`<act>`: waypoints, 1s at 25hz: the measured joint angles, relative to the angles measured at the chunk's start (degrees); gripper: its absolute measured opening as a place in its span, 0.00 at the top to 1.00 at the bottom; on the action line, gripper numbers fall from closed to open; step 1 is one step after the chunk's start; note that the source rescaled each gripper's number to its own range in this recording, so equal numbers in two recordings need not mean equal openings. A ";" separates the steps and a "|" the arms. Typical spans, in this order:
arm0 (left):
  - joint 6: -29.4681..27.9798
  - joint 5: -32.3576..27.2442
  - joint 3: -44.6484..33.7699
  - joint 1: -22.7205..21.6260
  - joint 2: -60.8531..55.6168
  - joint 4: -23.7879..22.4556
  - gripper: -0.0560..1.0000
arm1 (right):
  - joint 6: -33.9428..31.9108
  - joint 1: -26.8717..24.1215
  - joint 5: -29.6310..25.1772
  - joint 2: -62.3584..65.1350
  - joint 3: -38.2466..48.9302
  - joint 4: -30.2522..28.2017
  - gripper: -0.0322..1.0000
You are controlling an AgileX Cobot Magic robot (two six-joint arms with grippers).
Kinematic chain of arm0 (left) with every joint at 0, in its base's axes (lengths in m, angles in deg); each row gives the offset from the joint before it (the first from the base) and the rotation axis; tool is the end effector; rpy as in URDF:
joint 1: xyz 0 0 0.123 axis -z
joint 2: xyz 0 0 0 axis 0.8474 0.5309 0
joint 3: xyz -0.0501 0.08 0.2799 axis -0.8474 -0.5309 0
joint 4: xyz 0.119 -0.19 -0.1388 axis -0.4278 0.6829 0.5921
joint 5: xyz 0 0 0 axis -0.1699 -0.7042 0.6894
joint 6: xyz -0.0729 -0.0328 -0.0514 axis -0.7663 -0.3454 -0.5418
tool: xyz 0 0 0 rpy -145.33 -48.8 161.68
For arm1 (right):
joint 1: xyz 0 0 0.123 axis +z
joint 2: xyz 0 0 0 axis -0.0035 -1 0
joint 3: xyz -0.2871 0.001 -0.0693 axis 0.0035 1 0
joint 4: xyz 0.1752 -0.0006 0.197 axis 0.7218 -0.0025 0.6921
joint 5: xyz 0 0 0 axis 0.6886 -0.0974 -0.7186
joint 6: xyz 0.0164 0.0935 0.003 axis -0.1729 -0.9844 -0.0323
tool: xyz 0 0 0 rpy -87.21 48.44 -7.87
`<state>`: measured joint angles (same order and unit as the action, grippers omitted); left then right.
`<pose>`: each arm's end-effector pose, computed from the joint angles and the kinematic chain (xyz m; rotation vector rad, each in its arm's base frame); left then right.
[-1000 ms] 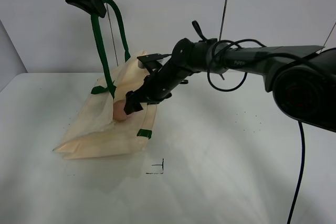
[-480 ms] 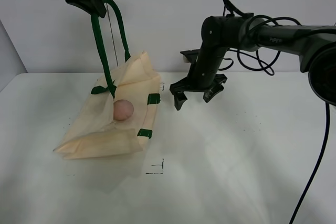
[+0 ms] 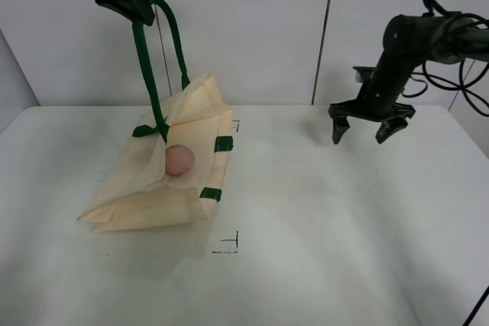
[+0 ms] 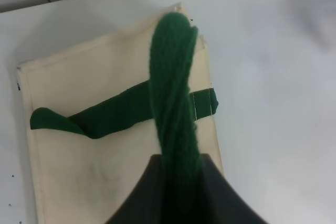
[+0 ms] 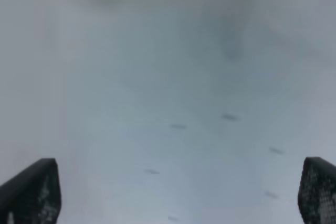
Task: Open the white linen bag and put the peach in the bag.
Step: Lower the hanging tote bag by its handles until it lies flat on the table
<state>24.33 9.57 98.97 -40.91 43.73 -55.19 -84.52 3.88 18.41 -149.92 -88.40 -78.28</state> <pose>0.4098 -0.1313 0.4247 0.2661 2.4115 -0.2518 0.4838 0.0404 0.1735 -0.1111 2.9792 0.1531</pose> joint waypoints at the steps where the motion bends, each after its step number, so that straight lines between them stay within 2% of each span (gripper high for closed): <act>1: 0.00 0.00 0.00 0.00 0.00 0.00 0.95 | 0.00 -0.91 -1.20 0.00 0.00 -0.15 0.00; 6: 0.00 0.00 0.00 0.00 0.00 0.00 0.95 | 0.00 -1.53 -5.80 0.06 0.00 -0.10 0.00; 15: 0.00 0.00 0.00 0.00 0.00 0.00 0.95 | 0.00 -0.67 -5.97 7.10 2.59 0.26 0.00; 19: 0.00 0.00 0.00 0.00 0.00 0.05 0.95 | 0.00 -0.61 -5.97 17.31 10.38 0.26 0.00; 25: 0.00 0.00 0.00 0.00 0.00 0.04 0.95 | 0.00 -0.61 -6.05 38.36 30.41 0.21 0.00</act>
<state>24.33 9.57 98.97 -40.91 43.73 -55.15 -84.52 3.27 12.36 -111.57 -57.99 -78.07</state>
